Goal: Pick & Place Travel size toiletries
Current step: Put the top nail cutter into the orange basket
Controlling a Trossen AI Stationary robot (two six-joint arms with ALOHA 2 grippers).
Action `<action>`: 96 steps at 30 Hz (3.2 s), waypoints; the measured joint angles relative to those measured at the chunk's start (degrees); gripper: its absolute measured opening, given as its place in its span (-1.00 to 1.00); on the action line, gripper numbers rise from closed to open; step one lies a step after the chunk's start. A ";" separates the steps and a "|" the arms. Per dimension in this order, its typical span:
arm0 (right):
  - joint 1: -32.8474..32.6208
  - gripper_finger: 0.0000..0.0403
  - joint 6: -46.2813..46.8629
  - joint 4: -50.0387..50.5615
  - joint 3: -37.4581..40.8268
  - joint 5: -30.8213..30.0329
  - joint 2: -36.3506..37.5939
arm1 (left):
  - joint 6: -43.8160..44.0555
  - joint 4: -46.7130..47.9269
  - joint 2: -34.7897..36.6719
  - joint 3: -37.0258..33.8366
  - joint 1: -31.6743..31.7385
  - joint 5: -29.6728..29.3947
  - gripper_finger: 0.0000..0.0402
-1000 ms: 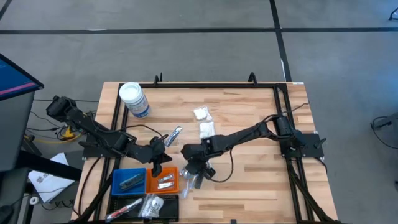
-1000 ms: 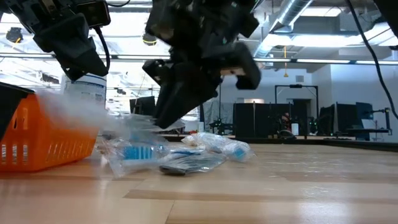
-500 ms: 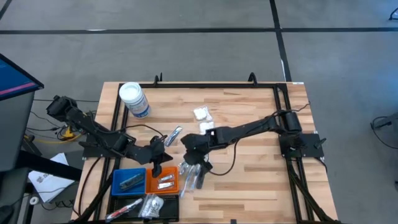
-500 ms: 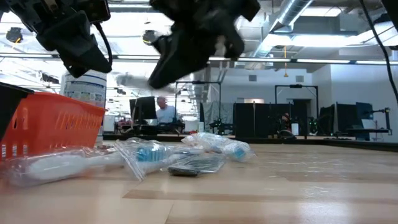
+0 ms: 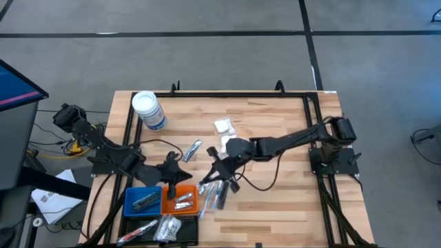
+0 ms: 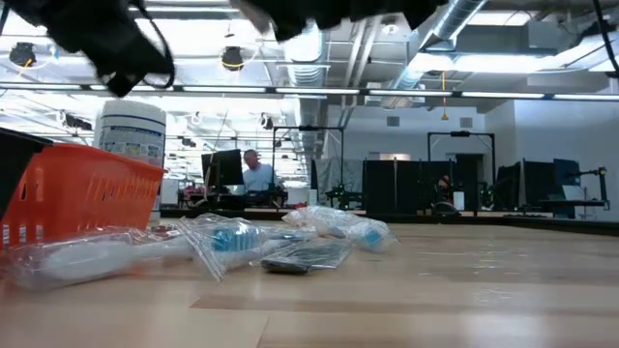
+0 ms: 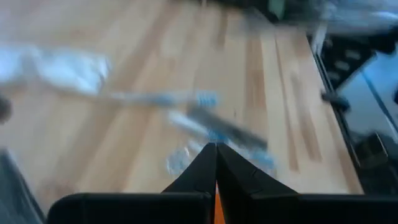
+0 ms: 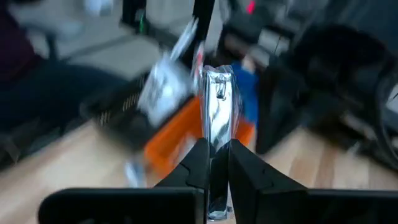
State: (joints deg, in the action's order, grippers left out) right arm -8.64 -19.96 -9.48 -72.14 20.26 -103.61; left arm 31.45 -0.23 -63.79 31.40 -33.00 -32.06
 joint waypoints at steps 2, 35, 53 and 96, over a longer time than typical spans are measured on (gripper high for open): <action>-0.95 -0.84 1.54 -4.64 0.68 -1.31 0.00 | -4.32 -4.86 -0.16 0.00 -0.26 -3.19 -0.98; -2.81 -0.84 2.94 -12.17 2.28 -11.02 3.15 | -31.53 -37.35 -7.44 -0.04 -4.09 -11.20 0.20; -2.87 -0.81 2.44 -11.08 2.26 -15.68 3.08 | -34.35 -43.53 -8.15 -0.04 -4.84 -12.74 0.28; -0.85 0.19 -0.34 6.99 2.23 -17.52 5.54 | 0.23 9.59 -4.66 14.60 -11.70 -10.30 -0.76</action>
State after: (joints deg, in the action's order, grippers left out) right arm -9.49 -20.30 -2.49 -69.91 2.74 -98.07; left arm 31.69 9.36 -68.45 45.99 -44.70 -42.37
